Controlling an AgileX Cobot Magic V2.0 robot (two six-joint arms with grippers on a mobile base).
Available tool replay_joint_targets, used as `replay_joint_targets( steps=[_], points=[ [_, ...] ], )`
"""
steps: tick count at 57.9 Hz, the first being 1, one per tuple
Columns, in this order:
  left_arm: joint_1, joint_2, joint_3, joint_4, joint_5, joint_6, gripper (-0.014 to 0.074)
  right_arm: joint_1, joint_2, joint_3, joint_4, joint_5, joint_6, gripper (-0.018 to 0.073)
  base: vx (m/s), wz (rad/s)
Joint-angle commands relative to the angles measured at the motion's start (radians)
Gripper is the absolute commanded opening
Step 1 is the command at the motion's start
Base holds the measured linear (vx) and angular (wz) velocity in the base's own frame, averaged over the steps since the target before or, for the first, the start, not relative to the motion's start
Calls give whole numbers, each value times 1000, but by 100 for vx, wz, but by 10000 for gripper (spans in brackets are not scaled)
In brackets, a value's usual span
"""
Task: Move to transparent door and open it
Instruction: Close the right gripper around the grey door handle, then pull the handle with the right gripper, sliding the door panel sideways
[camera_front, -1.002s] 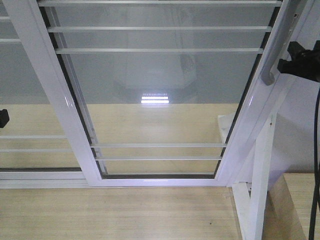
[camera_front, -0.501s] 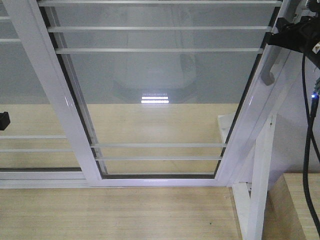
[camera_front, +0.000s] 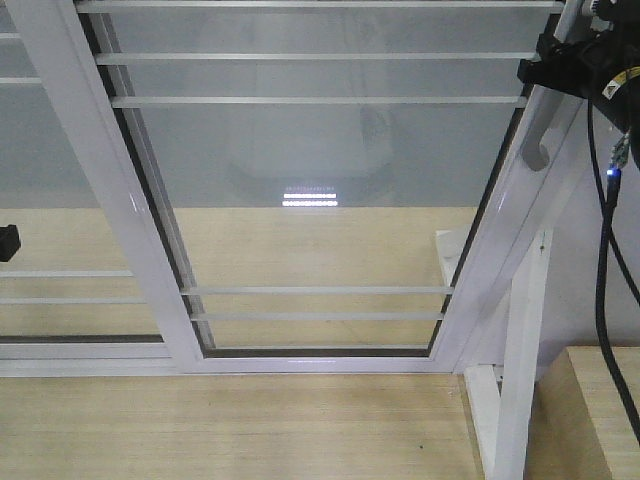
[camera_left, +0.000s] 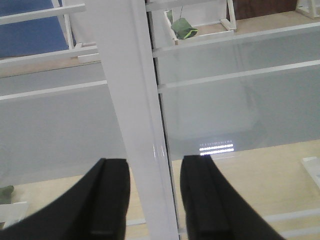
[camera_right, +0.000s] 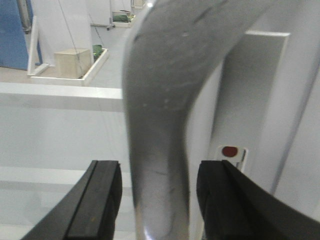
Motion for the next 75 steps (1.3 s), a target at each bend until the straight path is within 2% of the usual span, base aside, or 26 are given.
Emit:
replay_joint_targets(
  steps=[1,5,10,29,56,75],
  points=[
    [-5,-2,-34,-3,-79,-7,395,-1,-48,-37,-87,-112,75,427,0,0],
    [-5,-2,-34,-3,-79,-7,395,4,-48,-37,-141,-125,111,427,0,0],
    [-5,-2,-34,-3,-79,-7,395,18,-48,-37,-157,-129,115,427,0,0],
    [-5,-2,-34,-3,-79,-7,395,125,-48,-37,-155,-129,110,427,0,0],
    [-5,-2,-34,-3,-79,-7,395,213,-48,-37,-133,-134,108,427,0,0],
    [-5,-2,-34,-3,-79,-7,395,333,-48,-35,-141,-137,110,427,0,0]
  ],
)
